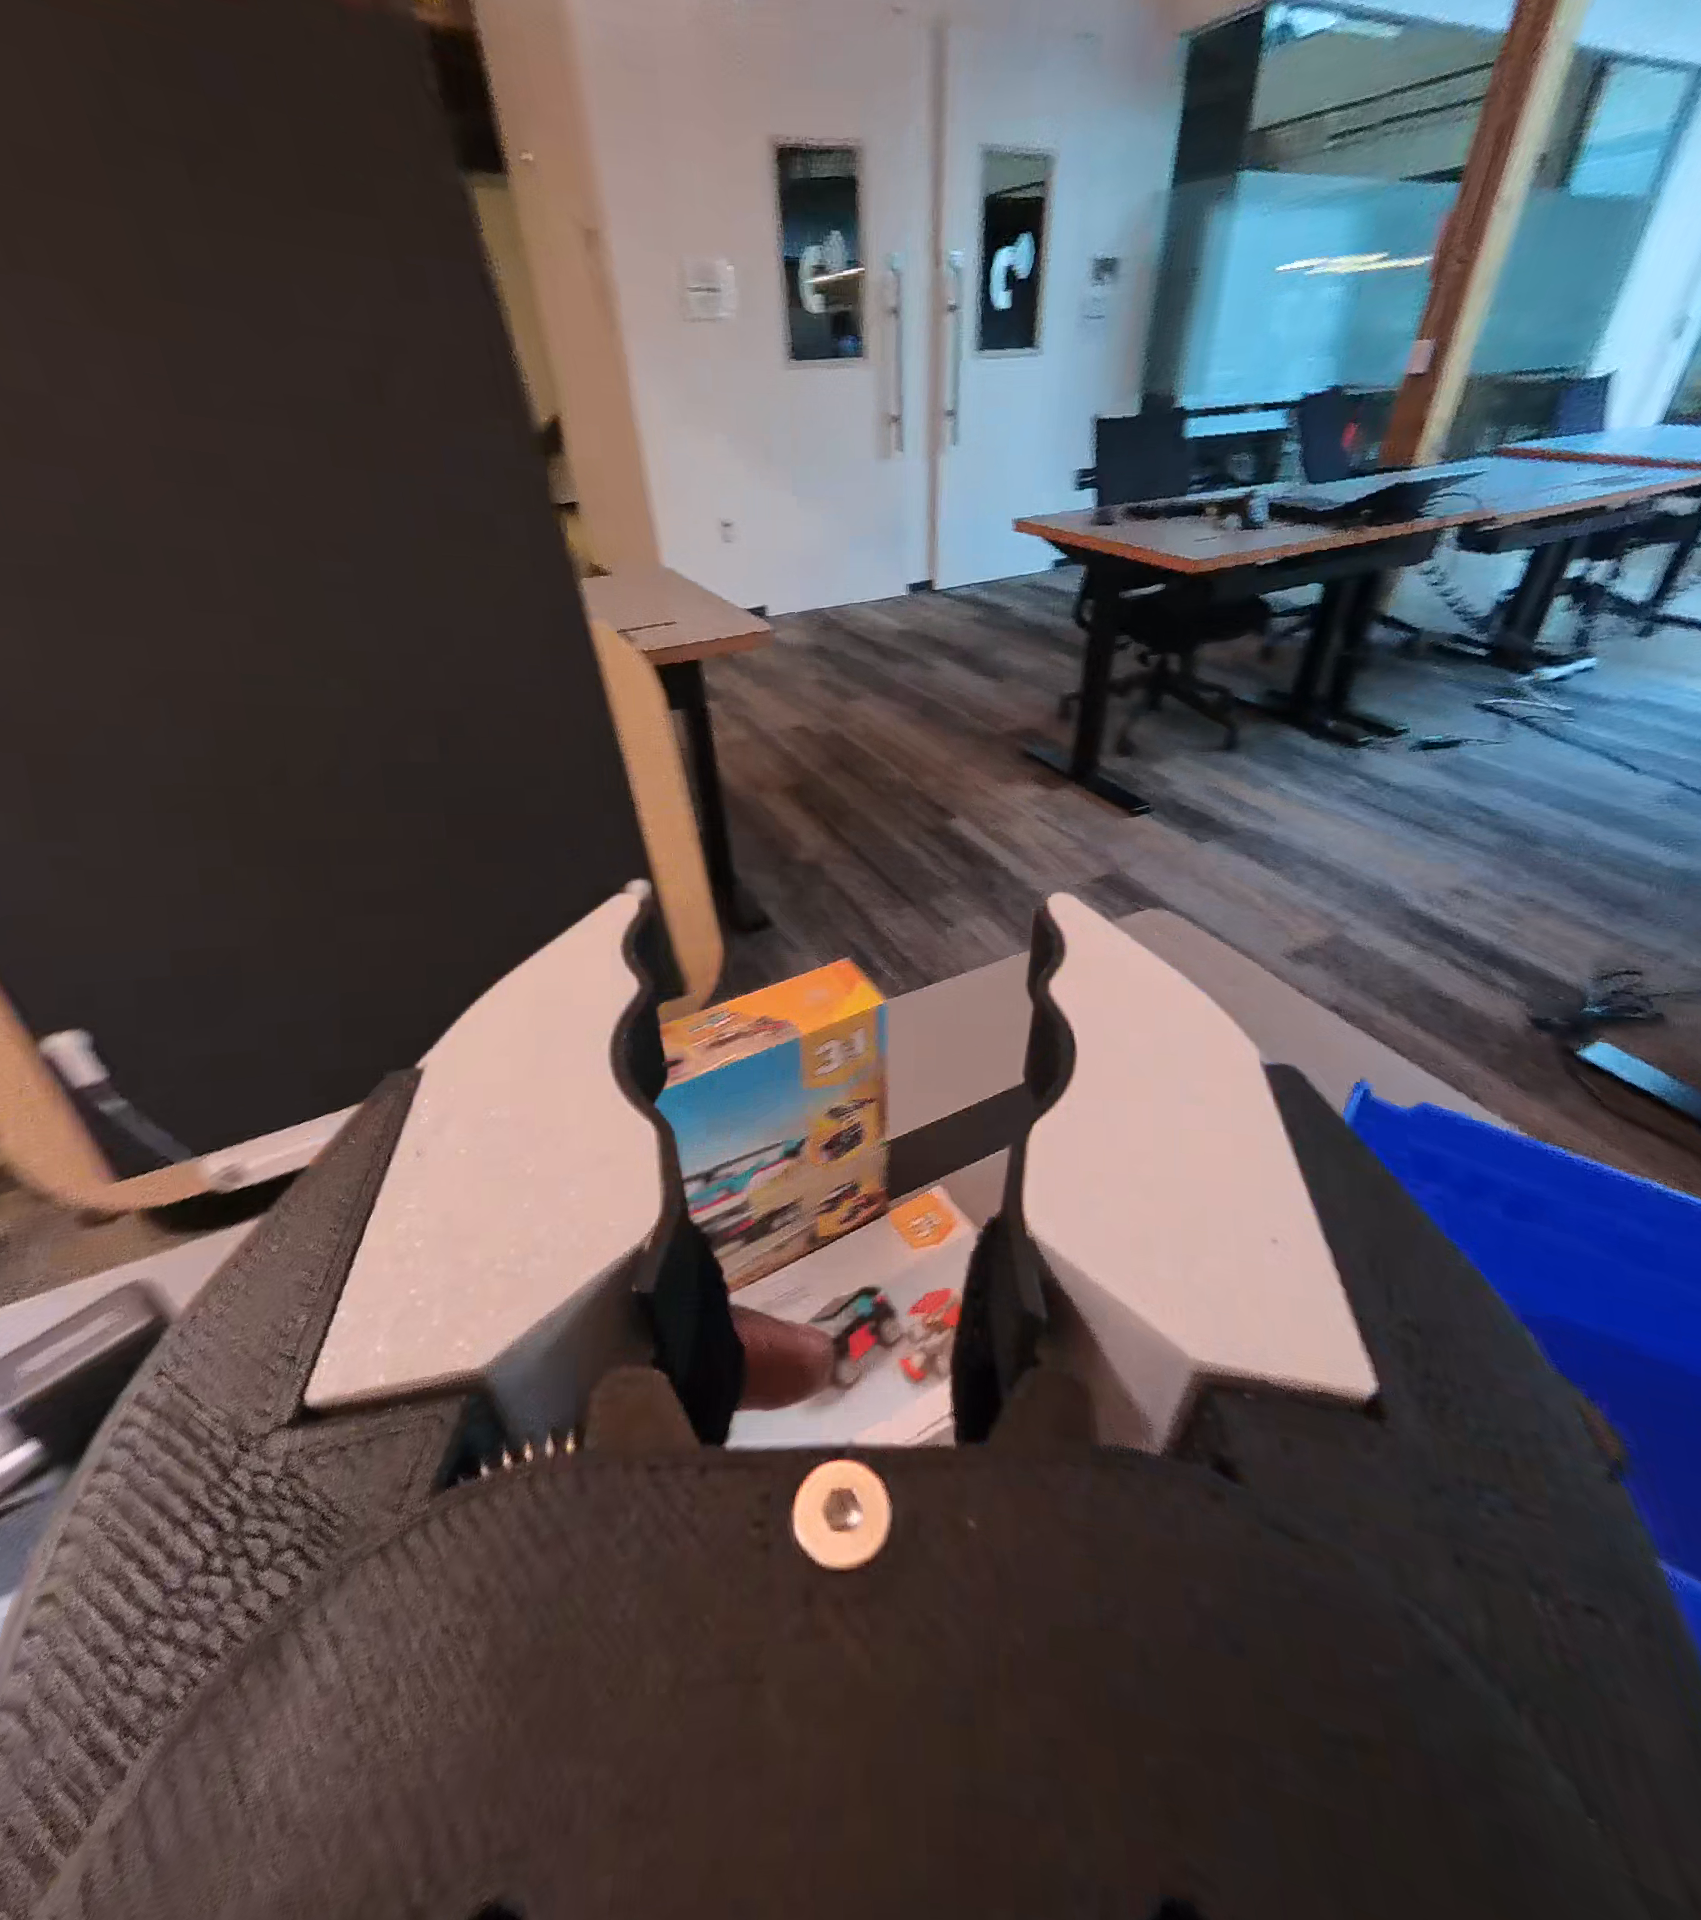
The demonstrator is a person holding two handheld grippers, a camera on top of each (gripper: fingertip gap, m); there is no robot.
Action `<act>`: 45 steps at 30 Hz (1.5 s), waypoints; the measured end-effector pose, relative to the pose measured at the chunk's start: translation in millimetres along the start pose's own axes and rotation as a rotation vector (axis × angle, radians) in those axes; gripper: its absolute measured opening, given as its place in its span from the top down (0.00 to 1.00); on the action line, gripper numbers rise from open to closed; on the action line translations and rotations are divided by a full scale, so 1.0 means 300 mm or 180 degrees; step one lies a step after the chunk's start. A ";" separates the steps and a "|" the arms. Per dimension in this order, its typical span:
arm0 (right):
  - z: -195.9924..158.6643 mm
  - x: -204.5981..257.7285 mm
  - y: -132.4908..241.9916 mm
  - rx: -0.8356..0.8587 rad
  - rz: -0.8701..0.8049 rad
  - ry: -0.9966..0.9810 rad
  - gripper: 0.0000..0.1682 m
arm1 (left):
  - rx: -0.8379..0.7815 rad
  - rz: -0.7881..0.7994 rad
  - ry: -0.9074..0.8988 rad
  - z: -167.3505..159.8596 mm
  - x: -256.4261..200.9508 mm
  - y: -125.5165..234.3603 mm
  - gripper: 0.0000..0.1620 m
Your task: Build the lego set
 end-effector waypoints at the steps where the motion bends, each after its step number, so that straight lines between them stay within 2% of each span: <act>1: -0.003 -0.004 -0.041 0.0045 -0.0120 0.0104 0.76 | 0.0015 0.0137 -0.0026 0.003 0.011 0.045 0.58; 6: 0.062 -0.076 -0.149 -0.0255 -0.0353 0.0032 0.78 | -0.0072 0.0888 -0.0269 0.042 0.033 0.251 0.58; 12: 0.076 -0.090 -0.232 0.0150 -0.0145 0.0437 0.84 | -0.0306 0.1449 -0.0264 0.116 0.067 0.431 0.60; 16: 0.085 -0.102 -0.244 0.0215 -0.0311 0.0642 0.91 | -0.0548 0.1714 -0.0258 0.137 0.107 0.514 0.61; 20: 0.080 -0.089 -0.244 0.0473 -0.0653 0.1043 0.93 | -0.0525 0.1860 -0.0188 0.089 0.179 0.554 0.61; 22: 0.068 -0.083 -0.232 0.0571 -0.0632 0.0621 0.94 | -0.0553 0.1889 -0.0204 0.062 0.214 0.584 0.61; 25: -0.035 -0.038 -0.153 0.0558 -0.0362 -0.0516 0.95 | -0.0676 0.1916 -0.0267 0.032 0.257 0.662 0.63; 27: -0.113 -0.001 -0.034 0.0191 -0.0321 -0.1122 0.95 | -0.0754 0.1734 -0.0169 0.007 0.277 0.704 0.63; 29: -0.148 0.014 0.139 -0.0320 -0.0359 -0.1507 0.95 | -0.0802 0.1496 -0.0125 -0.022 0.287 0.724 0.63; 31: -0.121 0.013 0.360 -0.0820 -0.0493 -0.1521 0.95 | -0.0749 0.1274 -0.0225 -0.059 0.283 0.713 0.63; 33: -0.023 0.008 0.616 -0.1301 -0.0630 -0.1309 0.95 | -0.0658 0.1000 -0.0324 -0.099 0.268 0.675 0.62; 36: 0.238 0.036 1.042 -0.1963 -0.0821 -0.0676 0.95 | -0.0664 0.0417 -0.0352 -0.148 0.223 0.600 0.62; 39: 0.574 0.186 1.448 -0.2418 -0.0903 0.0261 0.95 | -0.0579 -0.0232 -0.0403 -0.216 0.156 0.515 0.62; 42: 0.885 0.462 1.785 -0.2781 -0.0924 0.1248 0.95 | -0.0467 -0.0749 -0.0601 -0.304 0.078 0.446 0.62; 45: 1.119 0.827 1.998 -0.3064 -0.0710 0.2209 0.95 | -0.0354 -0.1125 -0.0918 -0.400 0.004 0.374 0.62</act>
Point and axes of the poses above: each gripper's, where its closed fingertips meet, y back along the fingers, z out of its top, x = y × z across the jaws, the point moved 5 cm from there along y, back along the fingers, and after that the axes turned 15 degrees about x, right-handed, at the moved point
